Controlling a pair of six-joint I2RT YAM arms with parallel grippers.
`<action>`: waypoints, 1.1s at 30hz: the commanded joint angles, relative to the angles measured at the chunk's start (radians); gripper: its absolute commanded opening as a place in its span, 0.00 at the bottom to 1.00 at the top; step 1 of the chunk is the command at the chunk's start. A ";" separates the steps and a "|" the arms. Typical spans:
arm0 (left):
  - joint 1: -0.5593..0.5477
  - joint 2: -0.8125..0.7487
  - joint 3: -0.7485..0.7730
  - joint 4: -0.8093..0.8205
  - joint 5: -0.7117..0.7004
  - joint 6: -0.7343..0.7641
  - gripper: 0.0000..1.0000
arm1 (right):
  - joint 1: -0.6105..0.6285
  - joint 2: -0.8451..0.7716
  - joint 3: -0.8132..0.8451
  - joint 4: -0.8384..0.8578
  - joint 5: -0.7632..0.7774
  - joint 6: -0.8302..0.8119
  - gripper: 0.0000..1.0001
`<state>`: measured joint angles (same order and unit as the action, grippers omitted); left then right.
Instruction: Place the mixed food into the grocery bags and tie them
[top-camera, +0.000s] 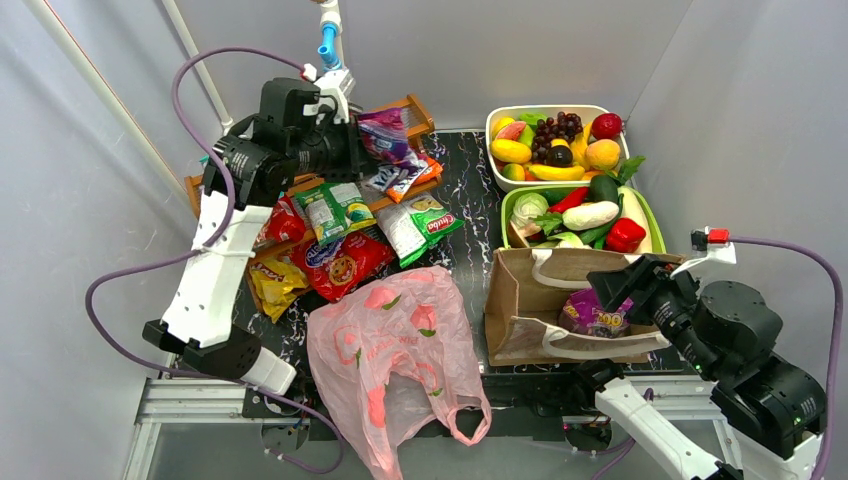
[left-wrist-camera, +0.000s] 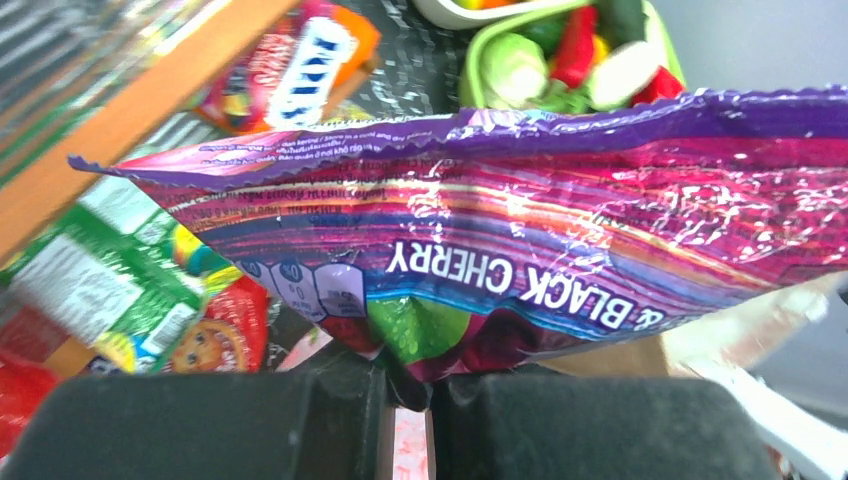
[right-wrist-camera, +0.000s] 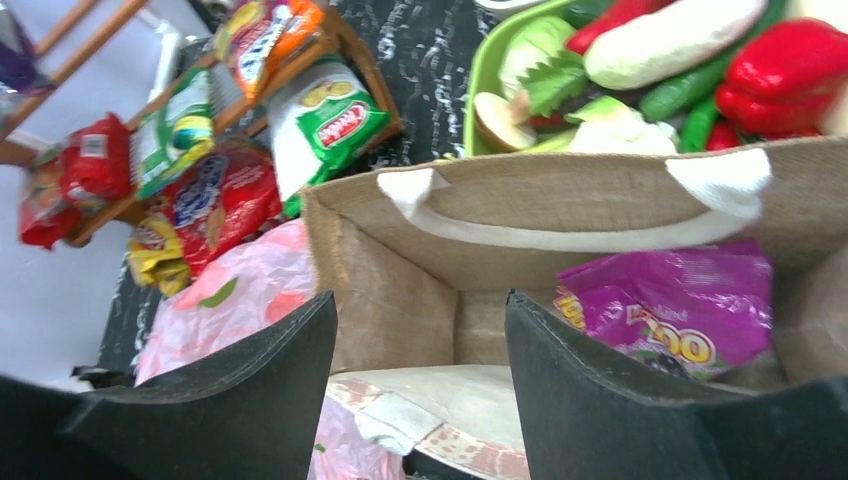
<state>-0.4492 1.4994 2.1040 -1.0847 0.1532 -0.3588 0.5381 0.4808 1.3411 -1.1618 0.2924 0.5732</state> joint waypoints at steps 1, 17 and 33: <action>-0.071 -0.018 0.064 0.031 0.112 0.027 0.00 | 0.000 -0.026 0.038 0.145 -0.140 -0.054 0.71; -0.285 0.024 0.022 0.164 0.199 0.014 0.00 | -0.001 -0.028 -0.002 0.409 -0.491 0.016 0.84; -0.491 0.074 -0.046 0.326 0.188 -0.094 0.00 | -0.001 0.100 -0.004 0.567 -0.573 -0.097 0.89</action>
<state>-0.8963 1.5757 2.0663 -0.8375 0.3405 -0.4175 0.5381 0.5564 1.3148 -0.6807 -0.2707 0.5312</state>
